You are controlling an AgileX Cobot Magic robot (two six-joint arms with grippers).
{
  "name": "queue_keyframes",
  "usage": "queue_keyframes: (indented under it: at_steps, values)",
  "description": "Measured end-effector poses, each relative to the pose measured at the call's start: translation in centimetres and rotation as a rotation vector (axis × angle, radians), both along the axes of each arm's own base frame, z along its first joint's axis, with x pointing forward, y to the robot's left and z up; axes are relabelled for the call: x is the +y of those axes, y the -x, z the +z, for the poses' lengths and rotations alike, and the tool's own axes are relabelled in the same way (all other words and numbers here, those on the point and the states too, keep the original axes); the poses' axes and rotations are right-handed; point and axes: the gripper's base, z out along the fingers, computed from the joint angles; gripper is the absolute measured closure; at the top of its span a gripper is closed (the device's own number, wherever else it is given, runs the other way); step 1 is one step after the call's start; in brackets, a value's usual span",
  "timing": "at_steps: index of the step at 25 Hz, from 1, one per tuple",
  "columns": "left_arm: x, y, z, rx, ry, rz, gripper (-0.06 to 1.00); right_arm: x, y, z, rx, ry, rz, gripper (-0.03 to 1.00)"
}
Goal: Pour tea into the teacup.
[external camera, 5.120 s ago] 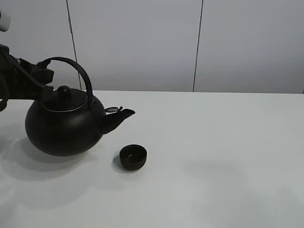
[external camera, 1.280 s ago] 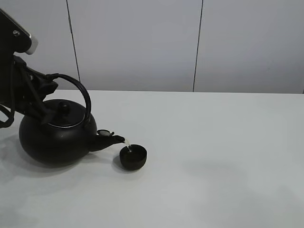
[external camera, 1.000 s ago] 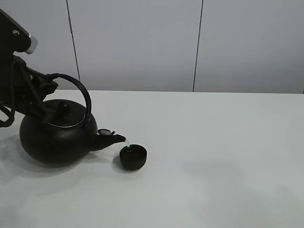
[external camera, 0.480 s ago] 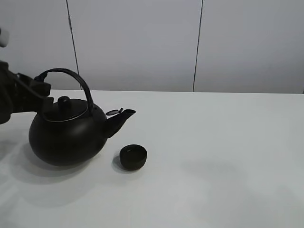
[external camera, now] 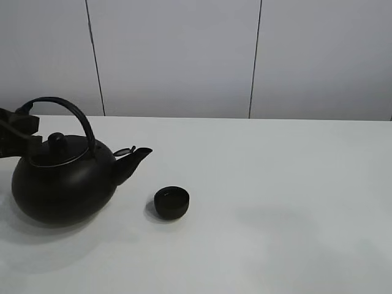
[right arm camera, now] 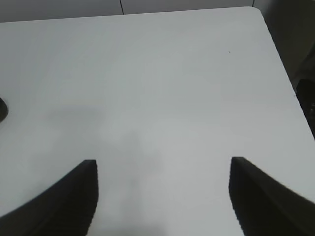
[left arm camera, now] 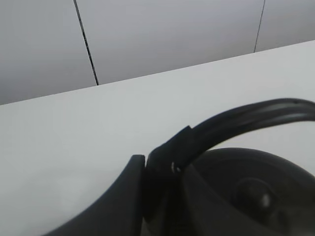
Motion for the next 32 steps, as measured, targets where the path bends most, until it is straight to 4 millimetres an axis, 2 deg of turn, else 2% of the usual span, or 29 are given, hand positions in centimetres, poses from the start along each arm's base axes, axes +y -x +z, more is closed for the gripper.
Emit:
queue_keyframes:
  at_steps: [8,26,32]
  values:
    - [-0.1,-0.1,-1.6,0.022,-0.005,-0.014,0.82,0.0,0.0,0.0,0.000,0.000,0.000,0.45]
    - [-0.4,0.1,-1.7,0.026,-0.007,-0.052,0.82,0.0,0.0,0.0,0.000,0.000,0.000,0.45]
    - [-0.2,1.2,-1.9,0.025,0.015,-0.051,0.79,0.0,0.0,0.0,0.000,0.000,0.000,0.45]
